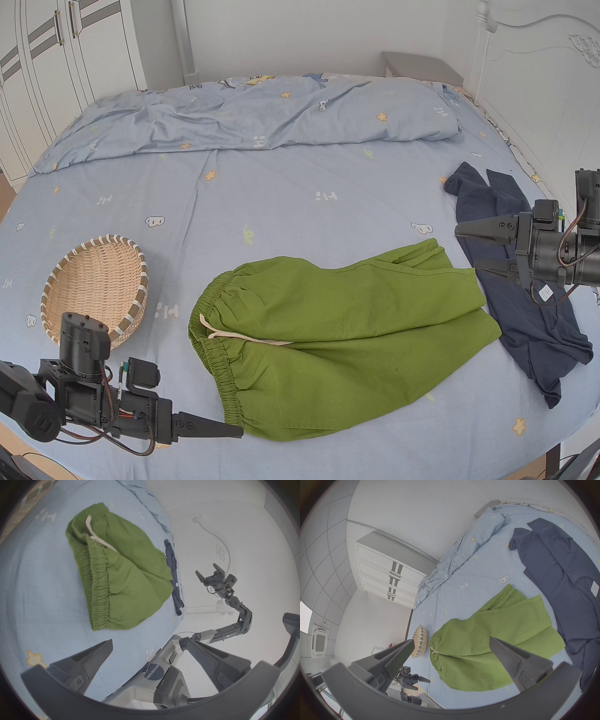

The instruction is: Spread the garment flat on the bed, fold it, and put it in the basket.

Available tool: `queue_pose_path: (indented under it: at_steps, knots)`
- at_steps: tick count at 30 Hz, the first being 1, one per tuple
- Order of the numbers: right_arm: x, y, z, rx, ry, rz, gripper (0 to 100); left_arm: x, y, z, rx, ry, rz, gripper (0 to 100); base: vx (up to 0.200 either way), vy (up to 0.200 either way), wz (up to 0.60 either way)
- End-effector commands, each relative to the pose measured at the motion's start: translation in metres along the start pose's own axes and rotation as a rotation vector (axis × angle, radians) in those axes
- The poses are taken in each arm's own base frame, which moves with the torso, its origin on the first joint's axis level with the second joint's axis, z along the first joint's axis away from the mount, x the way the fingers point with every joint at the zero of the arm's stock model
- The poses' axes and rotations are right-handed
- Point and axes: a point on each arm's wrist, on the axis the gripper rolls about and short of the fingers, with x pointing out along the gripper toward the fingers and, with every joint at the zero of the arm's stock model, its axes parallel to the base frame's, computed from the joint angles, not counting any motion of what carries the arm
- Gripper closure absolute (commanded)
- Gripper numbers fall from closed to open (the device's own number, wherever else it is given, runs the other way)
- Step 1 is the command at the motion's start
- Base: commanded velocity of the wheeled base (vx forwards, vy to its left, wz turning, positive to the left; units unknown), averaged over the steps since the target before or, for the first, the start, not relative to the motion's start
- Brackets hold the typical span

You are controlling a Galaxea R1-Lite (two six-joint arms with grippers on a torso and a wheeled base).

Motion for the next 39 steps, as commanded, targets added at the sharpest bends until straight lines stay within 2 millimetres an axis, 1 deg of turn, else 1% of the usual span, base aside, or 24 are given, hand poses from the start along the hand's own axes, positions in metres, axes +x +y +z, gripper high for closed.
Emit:
queue_pose_path:
  at_steps: [1, 3, 7, 10, 21, 26, 33, 39]
  knots:
    - [-0.002, -0.002, -0.006, -0.002, 0.011, -0.003, 0, 0.023, 0.026, -0.002, -0.077, 0.074, 0.039, 0, 0.000, 0.000, 0.00]
    - [-0.002, -0.001, -0.007, -0.002, 0.014, 0.001, 0, 0.024, 0.030, -0.006, -0.085, 0.080, 0.044, 0, 0.000, 0.000, 0.00]
    - [-0.001, -0.001, -0.007, -0.001, 0.018, 0.001, 0, 0.028, 0.035, -0.005, -0.093, 0.082, 0.052, 0, 0.000, 0.000, 0.00]
    - [0.000, -0.002, -0.008, 0.002, 0.021, 0.001, 0, 0.038, 0.047, -0.003, -0.093, 0.075, 0.067, 0, 0.000, 0.000, 0.00]
    - [0.002, -0.002, -0.011, 0.002, 0.038, 0.004, 0, 0.051, 0.064, -0.007, -0.086, 0.070, 0.067, 0, 0.000, 0.000, 0.00]
    - [0.003, -0.002, -0.011, 0.003, 0.039, 0.004, 0, 0.046, 0.063, -0.010, -0.086, 0.054, 0.063, 0, 0.000, 0.000, 0.00]
    - [0.003, -0.001, -0.012, 0.001, 0.044, 0.005, 0, 0.048, 0.069, -0.005, -0.061, 0.008, 0.059, 0, 0.000, 0.000, 0.00]
    - [0.003, -0.001, -0.013, 0.001, 0.045, 0.006, 0, 0.056, 0.076, 0.003, -0.030, -0.028, 0.041, 0, 0.000, 0.000, 0.00]
